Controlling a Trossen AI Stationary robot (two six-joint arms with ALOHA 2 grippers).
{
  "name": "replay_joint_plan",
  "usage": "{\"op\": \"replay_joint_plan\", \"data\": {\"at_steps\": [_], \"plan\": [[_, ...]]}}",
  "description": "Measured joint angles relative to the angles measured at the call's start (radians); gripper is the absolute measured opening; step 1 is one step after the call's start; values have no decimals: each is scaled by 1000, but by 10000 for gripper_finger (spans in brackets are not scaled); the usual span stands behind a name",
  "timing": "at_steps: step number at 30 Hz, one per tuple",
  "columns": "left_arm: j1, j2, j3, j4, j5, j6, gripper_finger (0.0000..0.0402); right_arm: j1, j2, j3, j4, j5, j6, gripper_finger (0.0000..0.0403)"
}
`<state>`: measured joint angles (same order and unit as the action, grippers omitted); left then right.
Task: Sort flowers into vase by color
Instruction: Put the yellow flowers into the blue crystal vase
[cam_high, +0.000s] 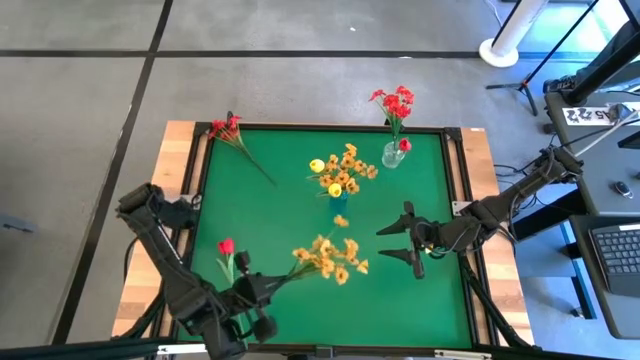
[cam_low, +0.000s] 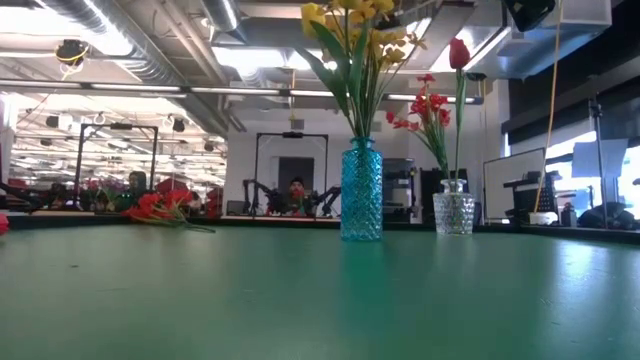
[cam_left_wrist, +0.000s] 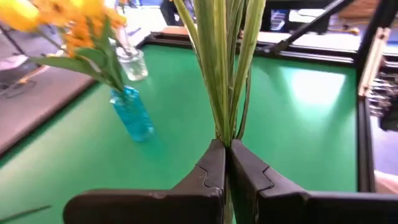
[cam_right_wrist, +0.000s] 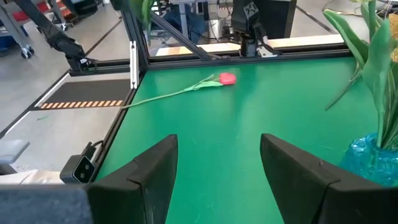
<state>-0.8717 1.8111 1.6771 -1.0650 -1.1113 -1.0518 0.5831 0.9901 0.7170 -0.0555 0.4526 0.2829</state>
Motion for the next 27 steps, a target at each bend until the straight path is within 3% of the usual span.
{"op": "replay_joint_plan", "data": {"at_steps": [4, 9, 12, 20, 27], "plan": [[36, 0, -85, 215, 107, 137, 0, -1, 0, 0, 2, 0, -2, 227], [121, 0, -253, 697, 339, 424, 0, -1, 0, 0, 2, 1, -3, 227], [178, 0, -350, 961, 420, 553, 0, -1, 0, 0, 1, 0, -3, 227], [229, -79, -494, 1428, 432, 849, 0, -1, 1, 0, -24, -19, -3, 227], [227, -188, -617, 1596, 416, 976, 0, -1, 1, 0, -24, -18, -2, 227]]}}
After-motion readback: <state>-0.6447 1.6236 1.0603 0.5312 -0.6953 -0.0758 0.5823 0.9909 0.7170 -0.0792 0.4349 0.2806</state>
